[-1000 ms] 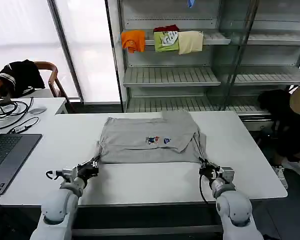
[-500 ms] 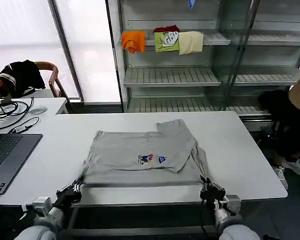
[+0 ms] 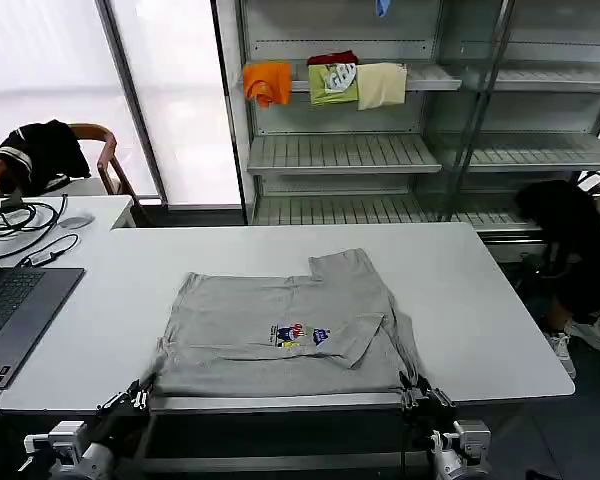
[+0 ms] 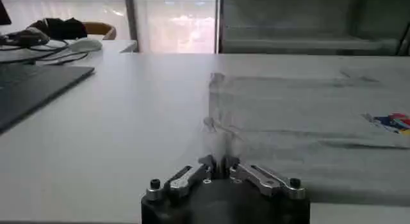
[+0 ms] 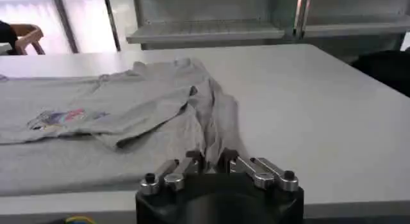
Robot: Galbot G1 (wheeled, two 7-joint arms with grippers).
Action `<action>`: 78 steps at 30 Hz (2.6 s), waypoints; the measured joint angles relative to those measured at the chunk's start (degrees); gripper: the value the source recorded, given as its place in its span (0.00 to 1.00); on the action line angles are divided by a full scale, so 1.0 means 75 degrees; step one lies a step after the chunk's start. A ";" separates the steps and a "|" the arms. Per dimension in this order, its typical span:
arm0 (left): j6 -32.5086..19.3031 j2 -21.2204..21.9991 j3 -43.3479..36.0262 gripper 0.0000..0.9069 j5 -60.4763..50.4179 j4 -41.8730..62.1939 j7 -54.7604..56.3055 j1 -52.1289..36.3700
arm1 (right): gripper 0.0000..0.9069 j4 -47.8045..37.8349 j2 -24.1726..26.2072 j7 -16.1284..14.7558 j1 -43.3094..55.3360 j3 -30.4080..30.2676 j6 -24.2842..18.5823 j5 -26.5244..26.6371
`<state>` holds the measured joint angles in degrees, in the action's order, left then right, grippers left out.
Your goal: Fold and organize the clothes.
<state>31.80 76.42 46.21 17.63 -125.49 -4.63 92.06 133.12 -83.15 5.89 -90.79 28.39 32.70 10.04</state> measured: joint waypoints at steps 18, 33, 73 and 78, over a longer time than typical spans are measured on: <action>0.0103 -0.0486 -0.0794 1.00 0.0090 0.1222 -0.0471 -0.3111 | 1.00 -0.2690 -0.0446 -0.0910 0.4388 -0.0207 0.0002 -0.0436; 0.0167 -0.0630 -0.1871 1.00 -0.0882 0.4913 -0.1192 -0.6405 | 1.00 -0.7526 -0.1141 -0.1452 0.7622 -0.0075 0.0019 -0.1384; 0.0142 -0.0411 -0.2033 0.00 -0.1579 0.7393 -0.1900 -0.7361 | 0.00 -0.9731 -0.1206 -0.1615 0.8629 -0.0100 -0.0040 -0.1815; 0.0122 -0.0360 -0.1994 0.00 -0.1453 0.7287 -0.1874 -0.7322 | 0.00 -0.9463 -0.1203 -0.1453 0.8500 -0.0158 -0.0250 -0.1480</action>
<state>32.72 73.72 31.25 6.73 -70.84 -18.69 37.14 62.15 -92.17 -5.01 -27.04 27.21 30.83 -1.07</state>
